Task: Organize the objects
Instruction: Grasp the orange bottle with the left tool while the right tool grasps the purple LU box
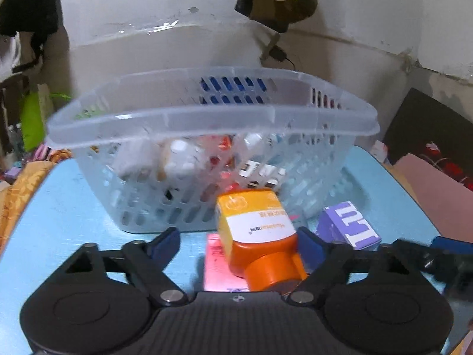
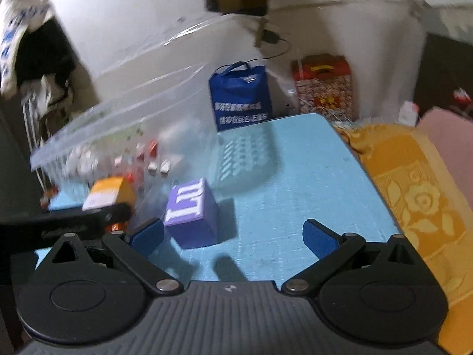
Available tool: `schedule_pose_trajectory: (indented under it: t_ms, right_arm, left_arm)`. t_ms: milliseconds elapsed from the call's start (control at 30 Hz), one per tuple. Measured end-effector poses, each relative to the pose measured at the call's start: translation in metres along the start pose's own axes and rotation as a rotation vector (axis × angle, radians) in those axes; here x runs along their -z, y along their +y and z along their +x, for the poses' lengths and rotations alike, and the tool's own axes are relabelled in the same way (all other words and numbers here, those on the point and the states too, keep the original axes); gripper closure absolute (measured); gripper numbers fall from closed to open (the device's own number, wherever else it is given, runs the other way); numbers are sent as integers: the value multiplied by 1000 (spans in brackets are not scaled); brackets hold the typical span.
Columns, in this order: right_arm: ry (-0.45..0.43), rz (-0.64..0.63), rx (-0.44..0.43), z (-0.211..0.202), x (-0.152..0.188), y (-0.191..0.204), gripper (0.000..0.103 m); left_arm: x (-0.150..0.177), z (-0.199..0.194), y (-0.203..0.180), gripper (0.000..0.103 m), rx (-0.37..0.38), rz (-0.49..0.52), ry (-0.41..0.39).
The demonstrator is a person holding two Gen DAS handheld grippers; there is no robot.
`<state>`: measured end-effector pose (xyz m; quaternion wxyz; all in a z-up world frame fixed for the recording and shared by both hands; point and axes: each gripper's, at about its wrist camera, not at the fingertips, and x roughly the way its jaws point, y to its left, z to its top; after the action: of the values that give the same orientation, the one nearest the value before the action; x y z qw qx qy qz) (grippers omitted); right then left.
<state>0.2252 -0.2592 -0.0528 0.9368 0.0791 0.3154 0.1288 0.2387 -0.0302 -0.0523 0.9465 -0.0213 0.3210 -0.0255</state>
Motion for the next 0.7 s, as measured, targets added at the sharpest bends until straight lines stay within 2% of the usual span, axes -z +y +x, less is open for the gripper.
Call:
schedule_pose_trajectory:
  t_ms: [67,100,133,200,233,333,367,433,533,700]
  right_arm:
    - [5,-37,-6,8,-2,10,5]
    - [1,-54,-13,11,-1,15,10]
    - [-3,-68,-27,14,-1,19,13]
    - [9,-88,-41,22,0,26,28]
    - [20,-95,-46,26,1,30,31]
    - [39,-130,-33,36,2,39,45]
    - [49,-143,-21,38,2,42,59]
    - [46,-171,-1,35,3,46,60]
    - [34,-173,1,22,4,47,60]
    - [14,-166,13,2,5,43,61]
  left_arm:
    - [2,1,-1,38,30,7,-14]
    - [2,-2,-1,41,45,2,-20]
    - [3,-4,-2,42,33,15,-25]
    - [7,-10,-3,43,7,49,-46]
    - [10,-12,-1,43,3,53,-51]
    - [16,-20,11,44,22,50,-54]
    - [17,-22,14,44,22,54,-55]
    - [19,-24,19,44,40,58,-54]
    - [23,-15,18,44,59,64,2]
    - [30,-23,12,46,42,102,-52]
